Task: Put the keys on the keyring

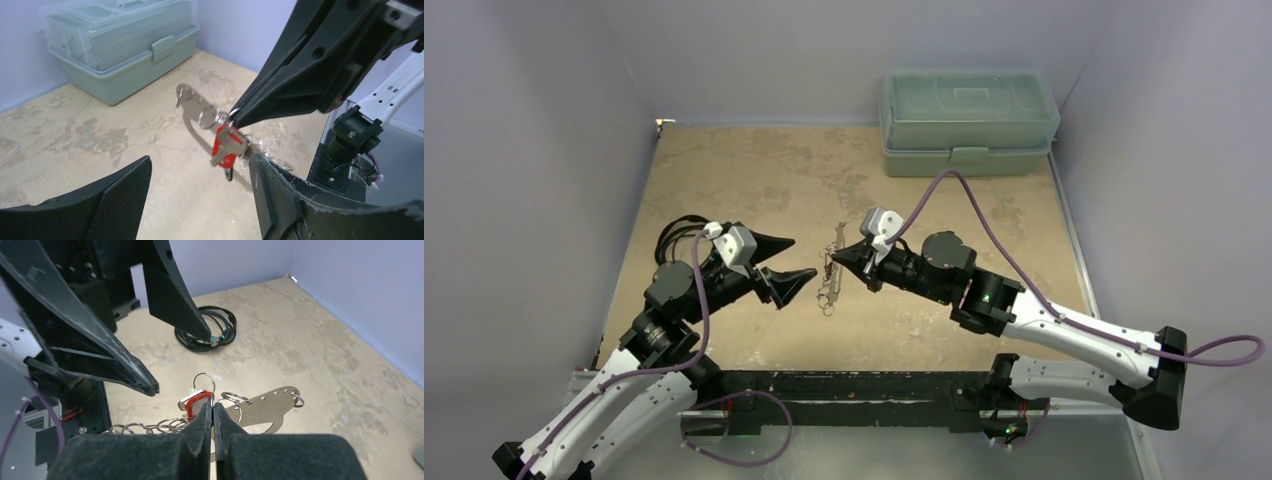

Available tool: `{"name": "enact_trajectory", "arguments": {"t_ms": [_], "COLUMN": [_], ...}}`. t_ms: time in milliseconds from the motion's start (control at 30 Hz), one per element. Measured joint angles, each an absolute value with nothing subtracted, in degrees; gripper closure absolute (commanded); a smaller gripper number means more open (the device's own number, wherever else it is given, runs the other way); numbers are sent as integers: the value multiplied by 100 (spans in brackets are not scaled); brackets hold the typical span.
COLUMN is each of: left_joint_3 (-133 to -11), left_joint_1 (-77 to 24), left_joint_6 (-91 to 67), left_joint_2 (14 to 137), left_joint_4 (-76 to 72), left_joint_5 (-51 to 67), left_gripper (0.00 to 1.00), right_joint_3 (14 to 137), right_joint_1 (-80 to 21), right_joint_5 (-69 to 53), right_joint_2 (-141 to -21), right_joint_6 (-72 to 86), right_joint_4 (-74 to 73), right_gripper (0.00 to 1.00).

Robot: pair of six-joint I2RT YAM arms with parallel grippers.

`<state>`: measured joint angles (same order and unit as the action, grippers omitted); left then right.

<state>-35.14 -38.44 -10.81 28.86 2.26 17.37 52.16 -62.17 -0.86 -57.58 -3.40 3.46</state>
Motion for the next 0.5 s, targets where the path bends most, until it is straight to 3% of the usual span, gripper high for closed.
{"name": "enact_trajectory", "arguments": {"t_ms": [500], "left_joint_3": [-3321], "left_joint_1": [-3844], "left_joint_6": [-1293], "left_joint_2": [3024], "left_joint_4": [-244], "left_joint_5": [1863], "left_gripper": [38], "right_joint_3": [5306], "right_joint_1": [-6217], "right_joint_5": [60], "right_joint_2": [-6165], "right_joint_6": [-338], "right_joint_4": [204], "right_gripper": [100]}}
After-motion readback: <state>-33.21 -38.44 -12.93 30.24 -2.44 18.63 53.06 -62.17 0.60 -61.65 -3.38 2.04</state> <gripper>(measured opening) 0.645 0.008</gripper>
